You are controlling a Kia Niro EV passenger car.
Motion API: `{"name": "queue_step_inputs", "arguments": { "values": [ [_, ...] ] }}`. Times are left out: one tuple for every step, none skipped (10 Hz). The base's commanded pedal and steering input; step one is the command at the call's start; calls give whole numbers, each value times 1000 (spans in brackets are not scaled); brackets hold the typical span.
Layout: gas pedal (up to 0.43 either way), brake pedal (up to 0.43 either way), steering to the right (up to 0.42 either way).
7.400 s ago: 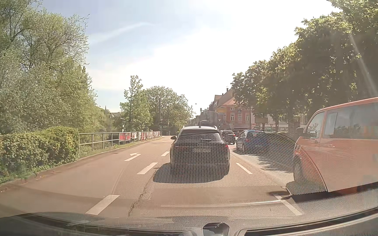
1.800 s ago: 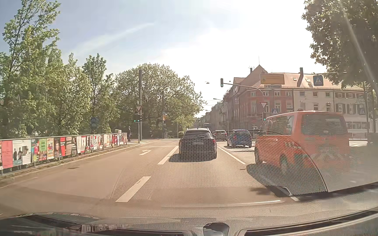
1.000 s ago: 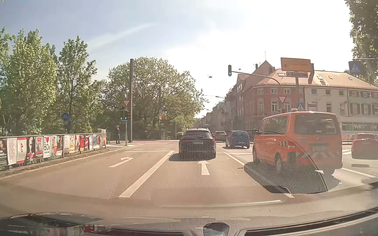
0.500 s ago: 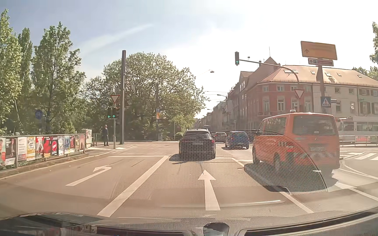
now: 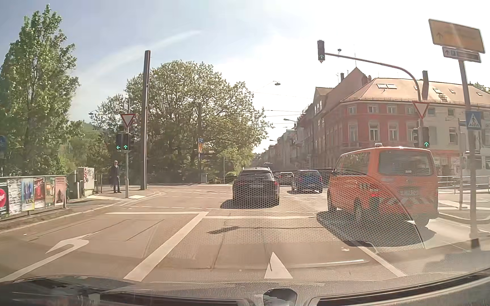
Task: Follow the waypoints while adhering to traffic rules and regulations
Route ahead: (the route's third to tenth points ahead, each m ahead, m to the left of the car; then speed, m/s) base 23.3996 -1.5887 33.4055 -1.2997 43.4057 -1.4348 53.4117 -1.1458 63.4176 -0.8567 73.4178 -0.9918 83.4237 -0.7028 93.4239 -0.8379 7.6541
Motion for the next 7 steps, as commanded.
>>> {"name": "queue_step_inputs", "arguments": {
  "values": [
    [79,0,-1],
    [79,0,-1],
    [79,0,-1],
    [79,0,-1],
    [79,0,-2],
    [79,0,-2],
    [79,0,-2]
  ]
}}
